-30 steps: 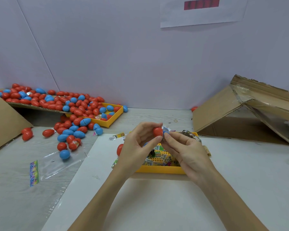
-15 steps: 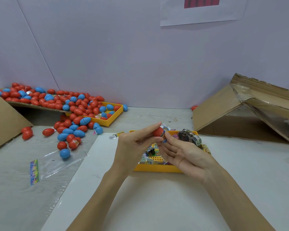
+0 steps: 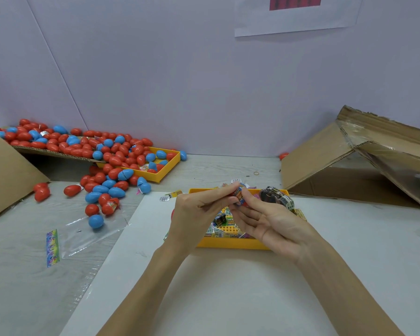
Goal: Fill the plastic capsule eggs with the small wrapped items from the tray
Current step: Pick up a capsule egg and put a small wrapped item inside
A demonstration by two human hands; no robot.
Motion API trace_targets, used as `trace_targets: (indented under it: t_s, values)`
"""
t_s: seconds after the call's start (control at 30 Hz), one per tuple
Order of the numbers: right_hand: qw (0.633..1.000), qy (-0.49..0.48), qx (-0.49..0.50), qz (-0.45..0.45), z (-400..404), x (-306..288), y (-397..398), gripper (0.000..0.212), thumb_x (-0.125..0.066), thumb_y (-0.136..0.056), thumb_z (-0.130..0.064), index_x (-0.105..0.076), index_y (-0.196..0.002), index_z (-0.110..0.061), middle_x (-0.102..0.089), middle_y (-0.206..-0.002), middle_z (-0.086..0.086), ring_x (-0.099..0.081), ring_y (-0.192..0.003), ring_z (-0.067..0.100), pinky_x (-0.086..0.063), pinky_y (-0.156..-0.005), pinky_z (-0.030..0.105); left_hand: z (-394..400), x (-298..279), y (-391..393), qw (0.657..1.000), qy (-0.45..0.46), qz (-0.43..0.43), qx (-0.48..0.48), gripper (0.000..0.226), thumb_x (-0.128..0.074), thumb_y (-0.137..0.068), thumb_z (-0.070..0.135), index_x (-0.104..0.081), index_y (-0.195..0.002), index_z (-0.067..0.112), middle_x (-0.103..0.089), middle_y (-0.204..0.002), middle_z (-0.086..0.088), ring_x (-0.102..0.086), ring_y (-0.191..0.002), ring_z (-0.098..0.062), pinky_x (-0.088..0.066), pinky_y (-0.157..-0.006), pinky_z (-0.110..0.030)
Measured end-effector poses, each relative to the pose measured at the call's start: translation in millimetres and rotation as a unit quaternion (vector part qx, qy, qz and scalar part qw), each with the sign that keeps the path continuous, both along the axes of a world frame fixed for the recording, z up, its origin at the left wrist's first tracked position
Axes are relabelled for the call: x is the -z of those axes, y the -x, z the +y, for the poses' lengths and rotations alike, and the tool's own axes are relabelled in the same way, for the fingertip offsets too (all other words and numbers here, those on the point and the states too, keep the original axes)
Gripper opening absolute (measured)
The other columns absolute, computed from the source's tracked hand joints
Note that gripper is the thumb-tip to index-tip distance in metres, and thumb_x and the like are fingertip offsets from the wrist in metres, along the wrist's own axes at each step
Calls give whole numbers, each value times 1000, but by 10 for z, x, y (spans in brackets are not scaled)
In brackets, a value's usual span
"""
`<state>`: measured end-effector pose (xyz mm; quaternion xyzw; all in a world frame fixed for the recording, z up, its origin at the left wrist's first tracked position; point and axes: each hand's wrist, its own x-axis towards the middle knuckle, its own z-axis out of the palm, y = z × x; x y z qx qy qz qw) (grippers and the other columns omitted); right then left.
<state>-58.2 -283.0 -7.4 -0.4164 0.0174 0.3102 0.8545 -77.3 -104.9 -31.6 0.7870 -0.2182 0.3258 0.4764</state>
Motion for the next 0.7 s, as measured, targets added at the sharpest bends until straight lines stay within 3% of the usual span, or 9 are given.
trace_targets:
  t_s: [0.1,0.2,0.27,0.37,0.53,0.7]
  values:
    - [999,20,18,-26,-7,29,-8,33,-78,-80,-20,-74,-105,3,-76,-101,20,-77,-91,23,-62,-72,27,-10,-8,4,999,19,30,16,41,-74,-87,18,-69,-127,11,-72,-121,8,-70,-110,-4,-54,-92,-17]
    - [995,61,24,-80,-11,62,5,31,-75,-86,-23,-76,-105,2,-76,-98,14,-75,-87,18,-60,-74,24,-3,-35,1,996,-32,65,43,49,-76,-87,19,-65,-135,15,-69,-130,7,-64,-121,-6,-53,-100,-24]
    - [993,63,17,-94,-2,62,16,27,-72,-90,-24,-79,-101,-1,-76,-101,15,-75,-91,19,-60,-78,26,6,-37,-8,996,-41,60,45,42,-76,-87,18,-70,-128,16,-72,-123,8,-66,-117,-11,-55,-98,-29]
    - [999,2,-17,-34,8,36,10,27,-65,-98,-25,-80,-91,-4,-74,-110,23,-74,-104,31,-62,-83,36,35,-51,-4,996,17,75,35,34,-79,-86,22,-74,-119,18,-73,-113,7,-69,-110,-20,-57,-93,-32]
    - [990,-102,-88,33,2,3,39,19,-69,-95,-16,-76,-102,-1,-67,-126,28,-69,-114,37,-60,-91,45,19,-74,5,995,63,69,34,32,-83,-83,21,-73,-113,18,-74,-109,3,-70,-106,-26,-57,-90,-29]
    - [982,-154,-86,59,31,19,53,40,-77,-87,-10,-67,-123,4,-64,-126,27,-69,-110,39,-58,-93,49,6,-68,22,997,63,48,24,35,-81,-83,26,-72,-115,16,-73,-110,5,-68,-108,-27,-57,-90,-28]
